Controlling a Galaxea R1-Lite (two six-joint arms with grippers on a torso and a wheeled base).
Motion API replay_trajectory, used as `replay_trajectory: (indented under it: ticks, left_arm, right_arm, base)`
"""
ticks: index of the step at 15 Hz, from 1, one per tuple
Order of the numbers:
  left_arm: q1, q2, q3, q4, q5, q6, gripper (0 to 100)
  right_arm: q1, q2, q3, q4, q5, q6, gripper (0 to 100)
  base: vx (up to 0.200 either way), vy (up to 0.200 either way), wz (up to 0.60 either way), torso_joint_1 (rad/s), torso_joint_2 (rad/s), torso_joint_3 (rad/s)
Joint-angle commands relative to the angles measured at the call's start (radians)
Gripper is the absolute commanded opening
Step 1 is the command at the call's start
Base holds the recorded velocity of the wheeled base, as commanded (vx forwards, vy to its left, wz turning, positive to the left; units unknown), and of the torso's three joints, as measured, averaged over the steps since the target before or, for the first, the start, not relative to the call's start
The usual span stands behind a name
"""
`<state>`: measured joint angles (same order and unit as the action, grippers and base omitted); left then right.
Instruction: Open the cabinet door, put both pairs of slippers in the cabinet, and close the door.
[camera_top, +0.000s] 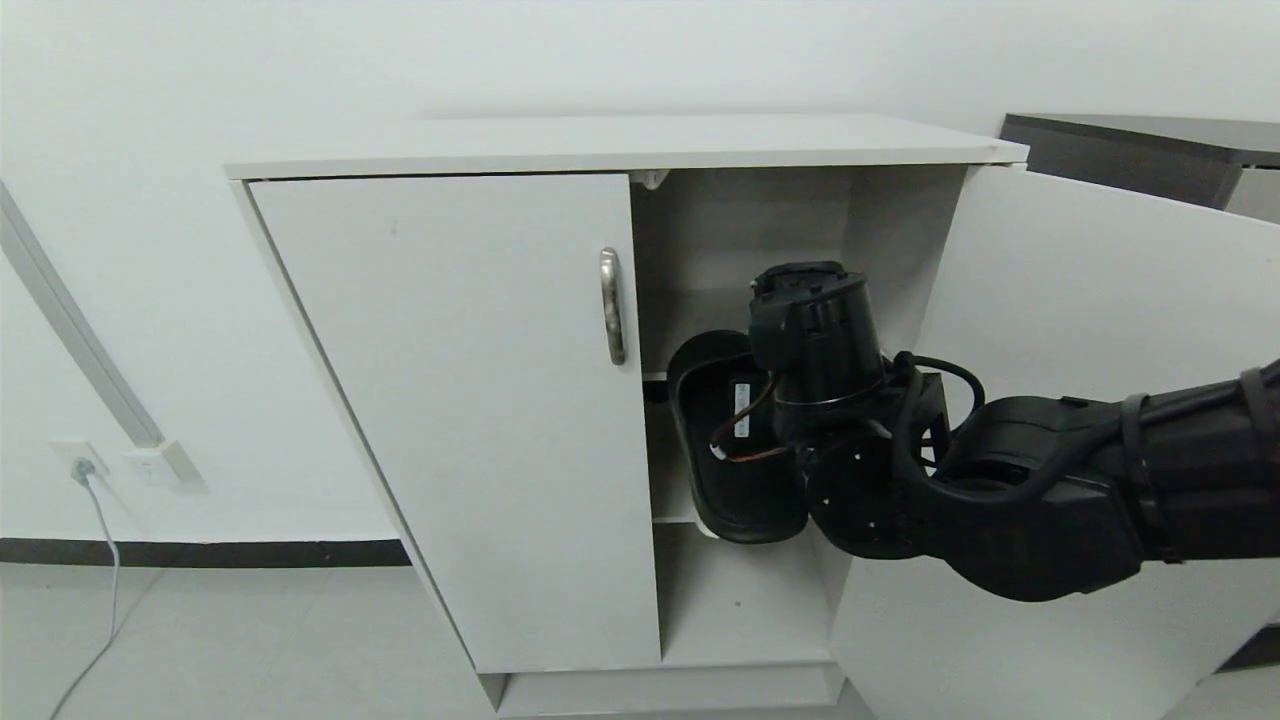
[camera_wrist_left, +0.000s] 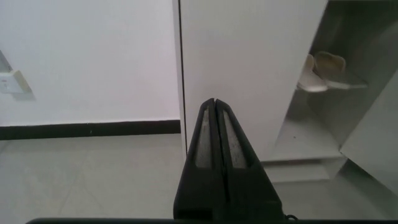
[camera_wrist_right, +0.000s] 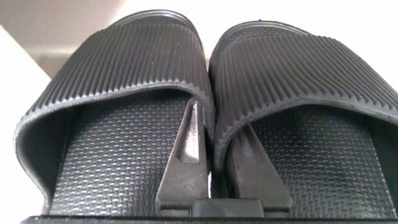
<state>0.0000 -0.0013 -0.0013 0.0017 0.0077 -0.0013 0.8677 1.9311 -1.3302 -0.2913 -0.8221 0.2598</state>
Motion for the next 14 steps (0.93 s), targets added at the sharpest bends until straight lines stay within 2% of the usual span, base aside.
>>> replay_trajectory:
  ticks: [1,3,9,14]
  left_arm:
    - [0.000,0.001,0.000,0.000,0.000,0.000,0]
    - [0.000,0.001,0.001,0.000,0.000,0.000,0]
    - [0.000,0.001,0.001,0.000,0.002,0.000,0]
    - [0.000,0.001,0.001,0.000,0.002,-0.002,0]
  right_arm:
    - [-0.001,-0.006,-0.003,0.000,0.000,-0.001,0]
    - [-0.001,-0.004,-0.006,0.000,0.001,-0.002,0]
    - [-0.001,0.002,-0.014,-0.005,0.047,-0.001,0]
    - [-0.041,0.069,-0.099,0.001,0.084,-0.001,0]
  base:
    - [0.200,0.000,0.00,0.002,0.00,0.002]
    - [0.200,0.000,0.00,0.002,0.00,0.000]
    - [0.000,0.000,0.00,0.000,0.00,0.000]
    - [0.000,0.000,0.00,0.000,0.00,0.000]
